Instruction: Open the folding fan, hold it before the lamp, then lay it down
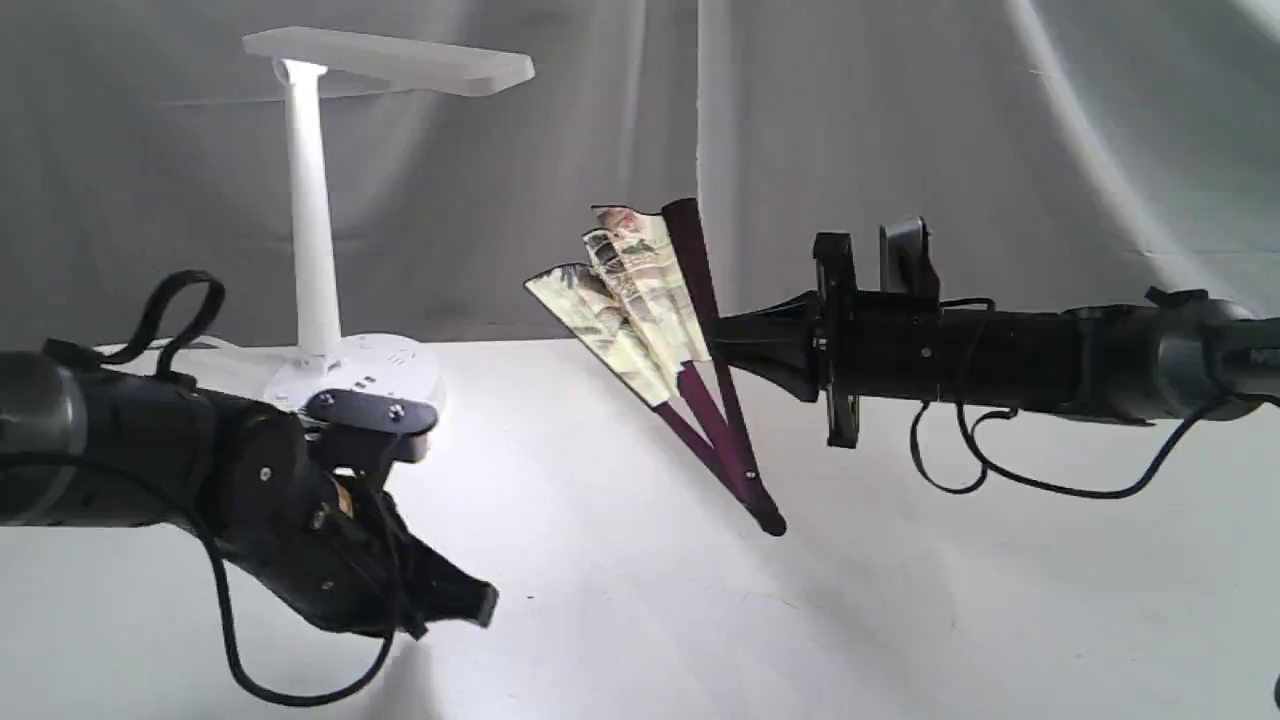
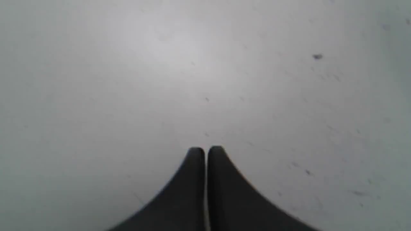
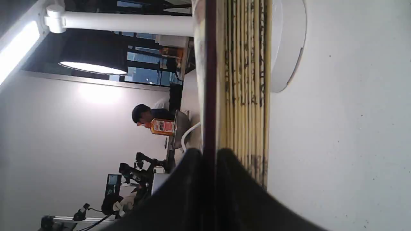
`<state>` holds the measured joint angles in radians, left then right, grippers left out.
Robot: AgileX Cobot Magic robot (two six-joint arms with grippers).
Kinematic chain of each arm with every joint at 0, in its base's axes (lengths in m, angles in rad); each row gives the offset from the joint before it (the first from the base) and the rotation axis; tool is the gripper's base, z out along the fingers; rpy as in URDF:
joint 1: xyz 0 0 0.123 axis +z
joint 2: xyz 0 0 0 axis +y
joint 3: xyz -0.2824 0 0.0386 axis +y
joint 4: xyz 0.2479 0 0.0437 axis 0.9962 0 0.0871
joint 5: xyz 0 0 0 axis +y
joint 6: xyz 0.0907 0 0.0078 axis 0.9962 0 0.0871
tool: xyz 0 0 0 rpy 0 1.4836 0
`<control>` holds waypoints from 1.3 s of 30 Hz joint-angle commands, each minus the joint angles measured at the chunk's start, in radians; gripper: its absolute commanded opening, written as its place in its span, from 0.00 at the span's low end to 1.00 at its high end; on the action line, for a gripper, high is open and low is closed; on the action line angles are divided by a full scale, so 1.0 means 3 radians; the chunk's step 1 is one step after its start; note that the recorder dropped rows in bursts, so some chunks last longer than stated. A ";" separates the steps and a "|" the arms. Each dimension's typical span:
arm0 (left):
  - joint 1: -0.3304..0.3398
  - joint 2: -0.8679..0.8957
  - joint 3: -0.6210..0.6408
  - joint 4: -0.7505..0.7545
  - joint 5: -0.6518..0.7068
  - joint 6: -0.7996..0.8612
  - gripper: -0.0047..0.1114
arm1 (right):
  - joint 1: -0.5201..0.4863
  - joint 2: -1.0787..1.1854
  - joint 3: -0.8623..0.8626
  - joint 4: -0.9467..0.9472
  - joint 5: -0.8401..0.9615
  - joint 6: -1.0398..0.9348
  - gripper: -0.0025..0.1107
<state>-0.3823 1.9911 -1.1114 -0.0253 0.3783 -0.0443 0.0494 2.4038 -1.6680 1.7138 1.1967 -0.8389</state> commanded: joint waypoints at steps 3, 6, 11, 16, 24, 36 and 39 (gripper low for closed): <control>-0.0279 -0.0038 0.0019 0.0393 0.0197 -0.0477 0.04 | -0.0018 -0.0010 0.0006 0.0081 0.0081 -0.0155 0.02; -0.0428 -0.0062 0.0036 0.0476 0.0110 -0.0725 0.04 | -0.0018 -0.0010 0.0006 0.0081 0.0081 -0.0180 0.02; -0.0692 -0.0331 0.0486 0.0465 -0.0805 -0.0765 0.04 | -0.0018 -0.0010 0.0006 0.0099 0.0081 -0.0208 0.02; -0.0783 -0.0680 0.1219 0.0332 -0.2111 -0.0798 0.04 | -0.0018 -0.0010 0.0006 0.0102 0.0081 -0.0223 0.02; -0.0828 -0.0937 0.2612 -0.1402 -0.4862 -0.0211 0.04 | -0.0018 -0.0010 0.0006 0.0102 0.0081 -0.0265 0.02; 0.0105 -0.0917 0.2478 0.0871 -0.4801 -0.3192 0.04 | -0.0018 -0.0010 0.0006 0.0077 0.0081 -0.0356 0.02; 0.0381 -0.0842 0.2230 0.1584 -0.4706 -0.3923 0.04 | -0.0018 -0.0010 0.0006 0.0046 0.0081 -0.0370 0.02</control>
<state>-0.3049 1.7252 -0.4134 0.3288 -1.0412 -1.0798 0.0494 2.4038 -1.6680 1.7178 1.1991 -0.9308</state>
